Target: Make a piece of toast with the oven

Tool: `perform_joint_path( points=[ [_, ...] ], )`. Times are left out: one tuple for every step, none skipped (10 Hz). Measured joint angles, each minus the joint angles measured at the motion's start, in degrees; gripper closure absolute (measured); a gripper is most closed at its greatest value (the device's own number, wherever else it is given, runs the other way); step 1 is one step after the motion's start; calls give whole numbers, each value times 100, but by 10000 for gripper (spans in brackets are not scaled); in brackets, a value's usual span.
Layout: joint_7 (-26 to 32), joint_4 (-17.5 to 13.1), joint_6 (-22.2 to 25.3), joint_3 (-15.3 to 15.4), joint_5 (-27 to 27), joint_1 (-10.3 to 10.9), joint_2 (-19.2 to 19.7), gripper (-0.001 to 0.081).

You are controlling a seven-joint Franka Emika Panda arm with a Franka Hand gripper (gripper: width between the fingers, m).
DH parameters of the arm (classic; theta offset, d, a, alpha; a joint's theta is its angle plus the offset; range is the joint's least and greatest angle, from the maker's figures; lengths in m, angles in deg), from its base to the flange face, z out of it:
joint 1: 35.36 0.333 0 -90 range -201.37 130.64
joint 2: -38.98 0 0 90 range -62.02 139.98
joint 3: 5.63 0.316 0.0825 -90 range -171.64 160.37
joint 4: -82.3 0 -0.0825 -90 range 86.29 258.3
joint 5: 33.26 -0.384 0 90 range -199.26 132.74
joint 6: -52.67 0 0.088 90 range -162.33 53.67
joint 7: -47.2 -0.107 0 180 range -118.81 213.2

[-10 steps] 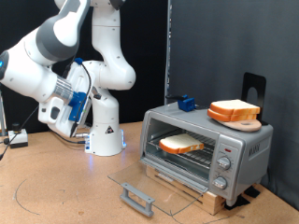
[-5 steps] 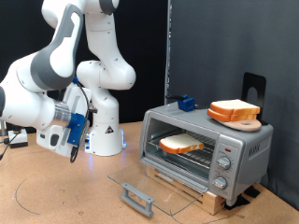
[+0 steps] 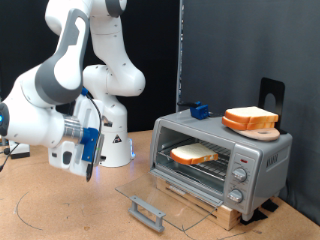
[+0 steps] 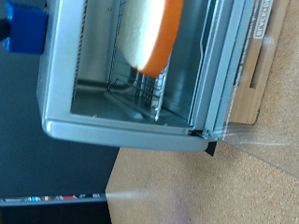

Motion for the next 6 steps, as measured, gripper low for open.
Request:
perform_joint_path(
  points=[
    [-201, 6, -15, -12, -49, -1, 141, -3],
    [-520, 21, 31, -41, -54, -4, 292, -3],
    [-783, -8, 123, -76, -54, -7, 412, -3],
    [-656, -8, 80, -70, -54, -7, 409, -3],
    [-496, 11, 23, -70, -97, -15, 409, -3],
    [-360, 113, -279, -82, -339, -45, 390, -3]
  ],
)
